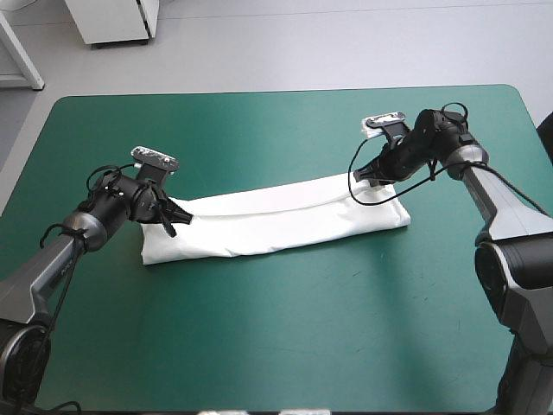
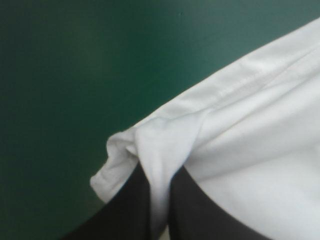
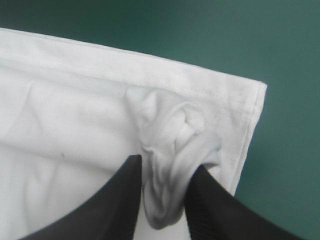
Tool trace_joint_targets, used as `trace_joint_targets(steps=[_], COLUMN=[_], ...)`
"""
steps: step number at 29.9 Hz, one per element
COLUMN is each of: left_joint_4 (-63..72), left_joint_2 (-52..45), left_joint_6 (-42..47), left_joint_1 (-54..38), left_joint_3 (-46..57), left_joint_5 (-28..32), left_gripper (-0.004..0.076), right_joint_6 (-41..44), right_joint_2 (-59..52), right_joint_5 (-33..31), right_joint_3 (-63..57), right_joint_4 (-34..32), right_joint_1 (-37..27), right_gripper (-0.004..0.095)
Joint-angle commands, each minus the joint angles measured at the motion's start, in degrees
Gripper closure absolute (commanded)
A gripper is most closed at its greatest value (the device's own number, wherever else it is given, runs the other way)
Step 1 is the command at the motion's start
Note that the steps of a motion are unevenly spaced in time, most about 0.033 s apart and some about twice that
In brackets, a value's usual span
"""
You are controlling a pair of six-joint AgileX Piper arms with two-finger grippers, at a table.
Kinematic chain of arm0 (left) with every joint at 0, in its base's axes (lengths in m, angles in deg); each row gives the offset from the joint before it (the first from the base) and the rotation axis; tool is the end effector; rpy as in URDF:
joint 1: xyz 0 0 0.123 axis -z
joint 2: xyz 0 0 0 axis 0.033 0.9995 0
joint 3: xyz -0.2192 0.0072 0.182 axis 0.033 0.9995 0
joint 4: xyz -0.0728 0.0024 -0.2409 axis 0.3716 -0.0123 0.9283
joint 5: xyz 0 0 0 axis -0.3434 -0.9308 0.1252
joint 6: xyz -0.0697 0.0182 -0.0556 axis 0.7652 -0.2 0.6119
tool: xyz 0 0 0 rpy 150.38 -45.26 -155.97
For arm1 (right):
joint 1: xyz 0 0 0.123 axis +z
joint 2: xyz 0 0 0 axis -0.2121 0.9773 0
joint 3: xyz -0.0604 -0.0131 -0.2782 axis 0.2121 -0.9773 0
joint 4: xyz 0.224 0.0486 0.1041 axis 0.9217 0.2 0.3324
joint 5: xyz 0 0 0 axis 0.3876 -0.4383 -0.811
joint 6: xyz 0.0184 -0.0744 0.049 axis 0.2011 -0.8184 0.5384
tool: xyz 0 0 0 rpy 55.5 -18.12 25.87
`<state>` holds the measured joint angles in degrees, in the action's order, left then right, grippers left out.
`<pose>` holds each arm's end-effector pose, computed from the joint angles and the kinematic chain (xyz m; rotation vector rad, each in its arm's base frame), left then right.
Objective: Fold the cloth
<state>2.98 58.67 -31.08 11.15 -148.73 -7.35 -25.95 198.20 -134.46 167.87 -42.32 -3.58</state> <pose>0.3234 -0.0582 0.2554 0.4334 2.5551 0.2091 0.4239 0.0869 0.2616 -0.5166 2.6489 0.3229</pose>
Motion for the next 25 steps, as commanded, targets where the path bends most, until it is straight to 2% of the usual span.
trace_joint_targets(steps=[1, 3, 6, 8, 12, 15, 18, 19, 20, 22, 25], left_joint_4=[-2.59, -2.68, -3.23, -3.47, 0.31, 11.06, 22.61, 25.78, 28.83, 34.29, 38.14], left_joint_2=[-2.39, -2.39, -2.39, -2.67, -5.18, -8.78, -10.72, -11.06, -11.06, -10.56, -8.18], left_joint_6=[0.67, 0.67, 0.67, 0.76, 0.79, -5.91, -13.14, -15.21, -17.41, -21.52, -22.84], left_joint_1=[0.1, 0.1, 0.1, 0.1, 0.21, 0.92, 2.64, 3.55, 4.19, 5.71, 7.76], left_joint_3=[-3.63, -5.08, -7.5, -9.65, -14.46, -17.81, -19.56, -20.0, -20.14, -20.14, -20.14], left_joint_5=[-3.15, -5.94, -9.65, -12.61, -17.99, -17.35, -14.98, -14.24, -13.61, -12.38, -10.57], left_gripper=[0.0582, 0.0483, 0.0347, 0.0302, 0.0301, 0.0346, 0.0519, 0.0629, 0.0706, 0.0728, 0.0733], right_joint_6=[-0.98, -0.98, 0.89, 2.36, 4.34, 5.56, 6.69, 6.95, 7.24, 7.49, 7.98], right_joint_2=[-3.97, -5.42, -8.11, -10.39, -15.67, -19.77, -23.36, -24.47, -25.5, -27.1, -28.39], right_joint_5=[-0.49, -0.49, -0.84, -1.24, -2.19, -2.31, -2.19, -1.82, -1.52, -1.08, -0.39], right_joint_3=[3.56, 3.55, 3.55, 3.55, 3.31, 2.76, 0.78, -0.35, -1.72, -4.56, -8.23], right_joint_4=[1.44, 0.25, -3.5, -4.08, -4.32, -6.01, -7.02, -7.02, -7.02, -7.32, -7.18], right_joint_1=[-0.08, -0.18, -0.44, -1.56, -5.62, -9.15, -12.68, -13.79, -14.7, -15.47, -15.51], right_gripper=[0.0411, 0.0361, 0.0358, 0.0358, 0.0358, 0.0358, 0.0358, 0.0358, 0.0358, 0.0358, 0.0358])
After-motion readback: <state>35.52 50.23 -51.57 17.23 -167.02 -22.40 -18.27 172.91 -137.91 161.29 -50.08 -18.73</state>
